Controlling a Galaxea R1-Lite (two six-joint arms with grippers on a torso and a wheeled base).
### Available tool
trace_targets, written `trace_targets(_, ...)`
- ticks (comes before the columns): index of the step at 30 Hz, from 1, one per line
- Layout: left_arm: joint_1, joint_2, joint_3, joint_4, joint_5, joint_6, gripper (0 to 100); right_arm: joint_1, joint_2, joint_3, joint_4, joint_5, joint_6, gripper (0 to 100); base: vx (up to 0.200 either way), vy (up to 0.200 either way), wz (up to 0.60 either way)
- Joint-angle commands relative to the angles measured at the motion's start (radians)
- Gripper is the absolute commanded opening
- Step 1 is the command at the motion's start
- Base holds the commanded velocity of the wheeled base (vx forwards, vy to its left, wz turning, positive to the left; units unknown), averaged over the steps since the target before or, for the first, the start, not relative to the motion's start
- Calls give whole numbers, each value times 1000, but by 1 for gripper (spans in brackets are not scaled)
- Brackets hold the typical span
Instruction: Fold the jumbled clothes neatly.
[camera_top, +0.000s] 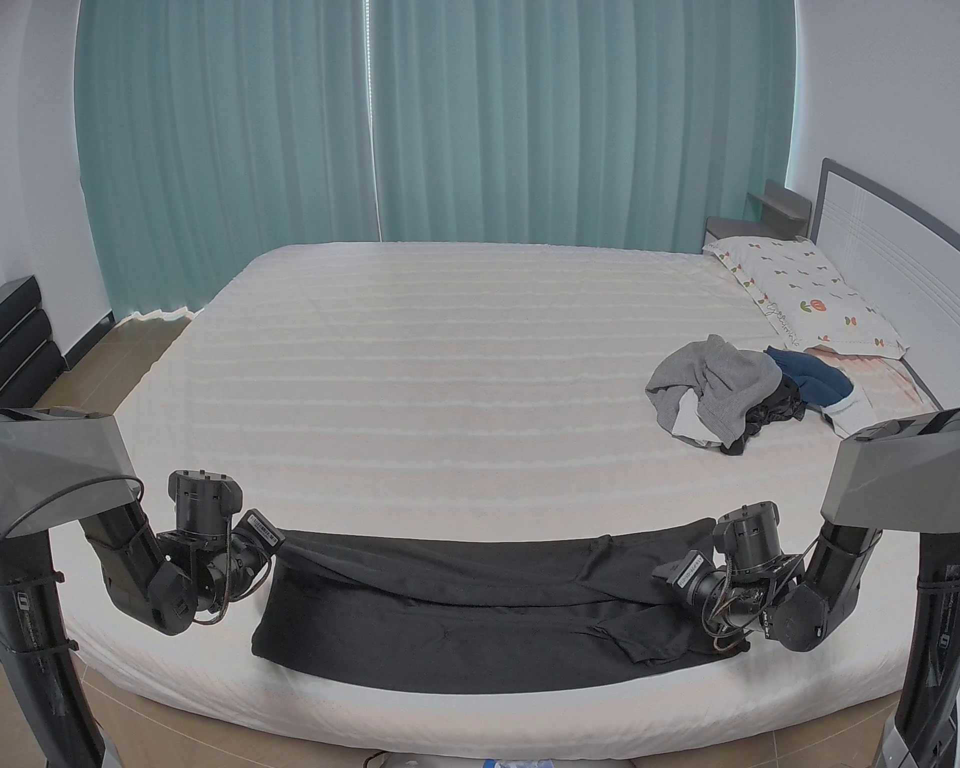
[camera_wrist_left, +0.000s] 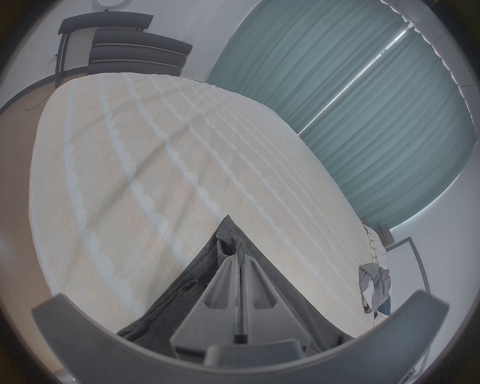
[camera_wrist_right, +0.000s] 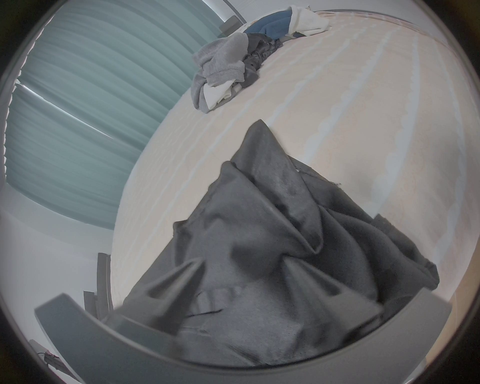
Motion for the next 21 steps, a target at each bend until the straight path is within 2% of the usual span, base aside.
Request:
trace_targets(1, 1, -1, -2, 0, 1, -1, 0, 2, -5, -5, 35, -4, -3, 0, 0, 0, 0)
trace_targets(7, 1, -2, -3, 0, 1, 1, 0, -9, -19, -34, 96, -4, -1, 0, 0, 0, 0)
trace_targets(21, 8, -1, -23, -25, 2, 2, 0, -30, -56, -80, 71, -5, 2, 0, 0, 0, 0)
